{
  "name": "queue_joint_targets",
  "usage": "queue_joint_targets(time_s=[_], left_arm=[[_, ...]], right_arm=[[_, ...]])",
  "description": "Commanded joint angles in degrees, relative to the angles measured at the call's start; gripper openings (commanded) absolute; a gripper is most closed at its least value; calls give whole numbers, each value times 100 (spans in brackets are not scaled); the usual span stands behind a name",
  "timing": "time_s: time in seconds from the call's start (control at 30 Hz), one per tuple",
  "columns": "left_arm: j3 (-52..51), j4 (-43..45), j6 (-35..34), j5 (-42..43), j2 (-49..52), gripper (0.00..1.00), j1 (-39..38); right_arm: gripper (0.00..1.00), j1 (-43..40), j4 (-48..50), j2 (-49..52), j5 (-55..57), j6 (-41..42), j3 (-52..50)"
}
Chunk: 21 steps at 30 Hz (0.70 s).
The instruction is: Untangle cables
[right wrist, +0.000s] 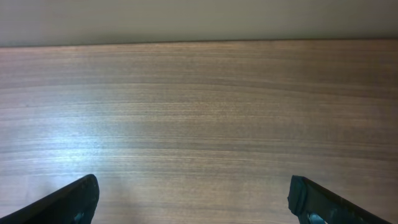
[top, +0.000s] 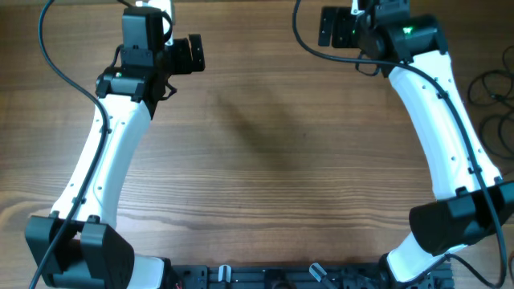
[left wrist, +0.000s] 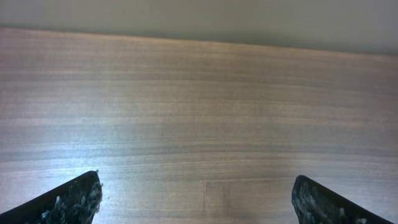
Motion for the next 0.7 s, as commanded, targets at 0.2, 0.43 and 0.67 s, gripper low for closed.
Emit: queue_joint_targets(time_s=[0.2,0.43,0.67], left_arm=[[81,114,258,-52,-31,100,-247],[81,181,232,-52,-31,100,-247],[81,177,219,-55,-31,100,-247]], right_arm=[[100,35,570,94,-15,74,-870],[100,33,610,92,-13,203,-868],[100,33,610,92,-13,201,-868]])
